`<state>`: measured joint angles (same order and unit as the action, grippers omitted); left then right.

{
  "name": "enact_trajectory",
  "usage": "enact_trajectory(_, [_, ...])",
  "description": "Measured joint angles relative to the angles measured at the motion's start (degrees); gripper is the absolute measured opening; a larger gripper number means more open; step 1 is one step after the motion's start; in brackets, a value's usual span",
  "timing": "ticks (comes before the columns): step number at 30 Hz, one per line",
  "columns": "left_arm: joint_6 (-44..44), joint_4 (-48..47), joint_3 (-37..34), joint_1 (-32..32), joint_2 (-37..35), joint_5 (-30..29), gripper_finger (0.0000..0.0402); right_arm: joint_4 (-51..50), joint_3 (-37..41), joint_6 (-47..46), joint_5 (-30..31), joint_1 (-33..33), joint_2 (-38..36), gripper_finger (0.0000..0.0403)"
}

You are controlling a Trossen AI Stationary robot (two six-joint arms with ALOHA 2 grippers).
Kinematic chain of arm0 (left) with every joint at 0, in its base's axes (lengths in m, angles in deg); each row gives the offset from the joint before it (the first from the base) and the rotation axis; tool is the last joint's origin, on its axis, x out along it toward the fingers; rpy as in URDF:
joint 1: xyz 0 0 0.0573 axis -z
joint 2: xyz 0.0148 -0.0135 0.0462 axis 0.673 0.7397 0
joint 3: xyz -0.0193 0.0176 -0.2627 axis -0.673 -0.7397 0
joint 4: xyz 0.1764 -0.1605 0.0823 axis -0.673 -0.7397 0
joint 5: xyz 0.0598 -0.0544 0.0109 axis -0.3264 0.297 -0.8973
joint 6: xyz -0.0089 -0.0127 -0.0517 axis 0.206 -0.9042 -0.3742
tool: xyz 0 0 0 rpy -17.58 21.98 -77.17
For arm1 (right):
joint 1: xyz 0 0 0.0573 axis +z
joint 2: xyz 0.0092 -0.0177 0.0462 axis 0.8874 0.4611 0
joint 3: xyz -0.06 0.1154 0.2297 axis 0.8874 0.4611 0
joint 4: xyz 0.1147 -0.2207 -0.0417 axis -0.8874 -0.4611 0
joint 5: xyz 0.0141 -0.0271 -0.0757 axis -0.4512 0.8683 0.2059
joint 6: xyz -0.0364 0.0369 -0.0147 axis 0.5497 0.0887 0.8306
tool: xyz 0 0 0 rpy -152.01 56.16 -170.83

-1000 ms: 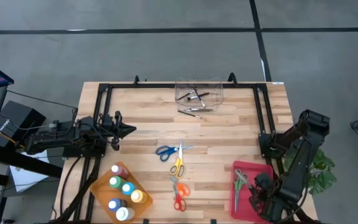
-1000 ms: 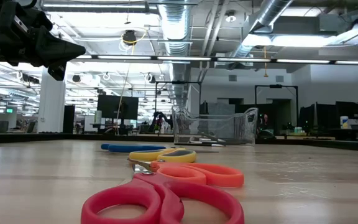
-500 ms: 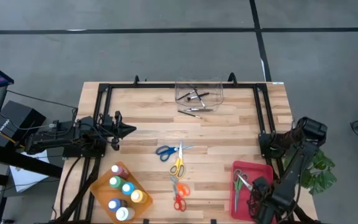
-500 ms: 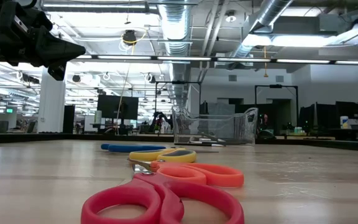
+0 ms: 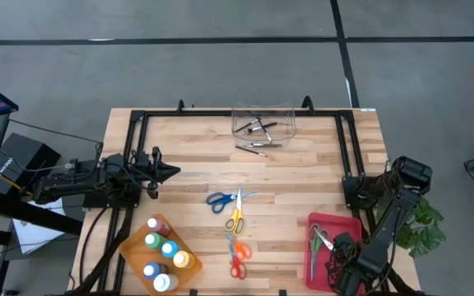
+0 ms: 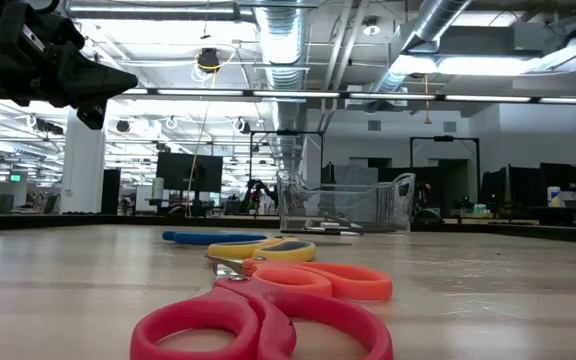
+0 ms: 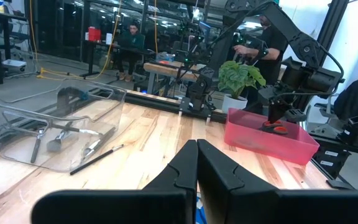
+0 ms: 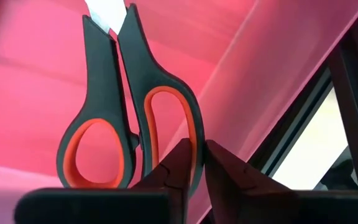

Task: Pick & Place Paint Supplies
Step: Put the black scissor into the red bin

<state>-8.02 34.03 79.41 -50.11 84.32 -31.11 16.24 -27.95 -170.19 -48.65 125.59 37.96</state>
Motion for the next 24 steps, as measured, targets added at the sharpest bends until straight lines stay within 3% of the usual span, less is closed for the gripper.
enact_trajectory(14, [0.00,0.00,0.00,-0.01,0.00,0.00,0.0000,1.79,0.02,4.77,0.29,-1.43,0.06,0.0100])
enact_trajectory(21, [0.00,0.00,0.00,0.01,0.00,0.00,0.0000,0.32,0.02,16.36,13.78,-5.11,-0.22,0.0121])
enact_trajectory(24, [0.00,0.00,0.00,0.00,0.00,0.00,0.0000,-0.80,0.04,21.66,15.82,-7.43,-0.11,0.0142])
